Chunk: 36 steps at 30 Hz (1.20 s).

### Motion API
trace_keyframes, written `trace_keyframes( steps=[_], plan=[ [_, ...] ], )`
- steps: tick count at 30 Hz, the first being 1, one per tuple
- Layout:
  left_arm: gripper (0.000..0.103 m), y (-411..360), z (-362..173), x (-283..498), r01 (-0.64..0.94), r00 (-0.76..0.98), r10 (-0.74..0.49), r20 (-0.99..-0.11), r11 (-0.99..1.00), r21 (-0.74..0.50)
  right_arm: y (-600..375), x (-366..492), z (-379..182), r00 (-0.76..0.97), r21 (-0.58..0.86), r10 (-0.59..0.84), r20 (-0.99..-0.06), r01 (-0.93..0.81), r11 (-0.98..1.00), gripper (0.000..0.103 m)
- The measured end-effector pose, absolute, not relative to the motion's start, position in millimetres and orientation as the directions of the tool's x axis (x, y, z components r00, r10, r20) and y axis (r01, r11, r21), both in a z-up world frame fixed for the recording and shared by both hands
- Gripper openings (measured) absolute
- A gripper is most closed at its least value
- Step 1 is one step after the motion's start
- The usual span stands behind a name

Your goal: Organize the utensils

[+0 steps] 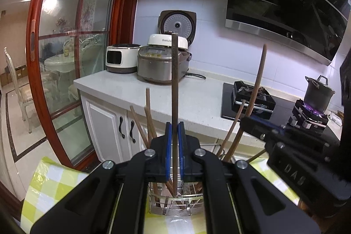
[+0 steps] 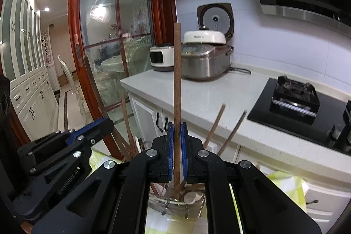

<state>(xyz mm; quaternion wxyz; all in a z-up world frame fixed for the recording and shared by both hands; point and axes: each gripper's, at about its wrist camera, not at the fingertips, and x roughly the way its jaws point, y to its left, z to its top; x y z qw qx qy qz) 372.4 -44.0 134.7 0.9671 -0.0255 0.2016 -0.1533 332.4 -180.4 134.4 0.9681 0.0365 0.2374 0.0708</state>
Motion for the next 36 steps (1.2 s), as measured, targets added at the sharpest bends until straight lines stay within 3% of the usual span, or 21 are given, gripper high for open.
trace_keyframes(
  steps=[16,18,19,20,21,22,24,28,36],
  plan=[
    [0.006,-42.9,97.0,386.3,0.261,0.842,-0.300,-0.448,0.954,-0.149,-181.9,339.9,92.6,0.858,0.082,0.126,-0.498,-0.098,0.992,0.008],
    [0.011,-41.4,94.0,387.9,0.257,0.837,-0.301,-0.458,0.954,-0.157,-182.0,338.1,90.9,0.859,0.076,0.119,-0.497,-0.094,0.993,0.009],
    [0.022,-40.9,93.0,387.9,0.254,0.836,-0.300,-0.459,0.954,-0.161,-182.5,337.1,90.6,0.860,0.076,0.117,-0.497,-0.092,0.993,0.010],
    [0.031,-39.9,92.4,387.1,0.250,0.837,-0.298,-0.458,0.954,-0.163,-183.3,335.8,90.6,0.860,0.075,0.114,-0.497,-0.088,0.993,0.013],
    [0.033,-38.6,92.7,386.1,0.249,0.839,-0.298,-0.455,0.954,-0.166,-184.2,334.5,91.1,0.862,0.074,0.109,-0.496,-0.083,0.994,0.022],
    [0.033,-37.6,93.4,383.8,0.252,0.840,-0.300,-0.452,0.954,-0.165,-185.4,331.0,92.6,0.869,0.073,0.100,-0.485,-0.074,0.995,0.041],
    [0.035,-36.0,95.0,379.5,0.246,0.846,-0.292,-0.446,0.956,-0.159,-187.7,319.9,98.1,0.895,0.066,0.080,-0.439,-0.057,0.996,0.065],
    [0.044,-31.0,97.2,366.1,0.237,0.857,-0.288,-0.428,0.956,-0.170,-187.2,297.9,107.1,0.916,0.049,0.066,-0.397,-0.050,0.998,0.074],
    [0.059,-18.3,90.1,308.7,0.196,0.892,-0.243,-0.381,0.968,-0.158,-200.7,243.8,102.0,0.935,0.032,-0.019,-0.353,0.033,0.999,0.080]
  ],
)
